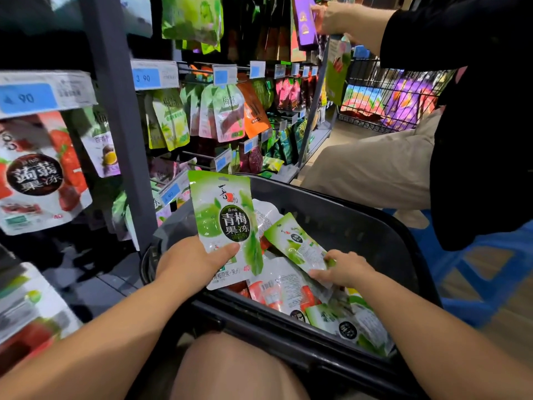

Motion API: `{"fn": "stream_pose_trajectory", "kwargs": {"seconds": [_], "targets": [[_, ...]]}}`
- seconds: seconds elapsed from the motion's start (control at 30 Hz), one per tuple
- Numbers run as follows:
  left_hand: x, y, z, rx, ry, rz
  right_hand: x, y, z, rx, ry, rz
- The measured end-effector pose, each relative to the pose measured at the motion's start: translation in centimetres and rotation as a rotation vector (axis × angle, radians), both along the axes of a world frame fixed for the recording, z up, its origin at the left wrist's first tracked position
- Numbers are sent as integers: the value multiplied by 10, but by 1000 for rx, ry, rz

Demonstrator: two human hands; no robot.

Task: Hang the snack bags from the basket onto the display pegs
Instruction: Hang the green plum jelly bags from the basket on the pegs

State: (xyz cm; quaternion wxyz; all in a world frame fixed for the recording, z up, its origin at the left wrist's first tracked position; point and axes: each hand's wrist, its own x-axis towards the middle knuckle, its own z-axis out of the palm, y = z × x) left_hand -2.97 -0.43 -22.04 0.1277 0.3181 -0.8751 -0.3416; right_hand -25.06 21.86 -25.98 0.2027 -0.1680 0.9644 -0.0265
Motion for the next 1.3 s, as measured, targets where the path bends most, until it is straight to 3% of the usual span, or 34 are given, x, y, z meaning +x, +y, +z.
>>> {"fn": "stream_pose_trajectory", "kwargs": {"seconds": [0.07, 0.23, 0.43, 0.6, 0.67, 0.77, 0.87, 0.97, 1.1, 1.3], "targets": [[-1, -1, 0, -8, -3, -1, -2, -2, -3, -5, 54, 38], [-3, -3, -1, -31, -20, -10, 0, -5, -12, -164, -81, 30], [-4, 1, -4, -27, -22, -4, 1, -4, -17, -279, -28, 60], [-3, 1, -4, 20, -17, -1, -7, -6, -14, -652, -85, -146], [-3, 0, -4, 66, 16, -6, -7, -8, -9, -869, -200, -264], [-3, -1, -3, 205, 148, -12, 0, -9, 6, -1232, -427, -393], [-2, 0, -2, 417, 331, 13, 7, -7, 23, -1433, -543, -410], [0, -1, 5, 582, 459, 52, 21, -10, 42, -1537, -603, -353], [6, -9, 29, 705, 591, 79, 52, -30, 75, -1527, -650, -68], [34, -26, 75, 745, 706, 121, 97, -81, 113, -1651, -806, 130]]}}
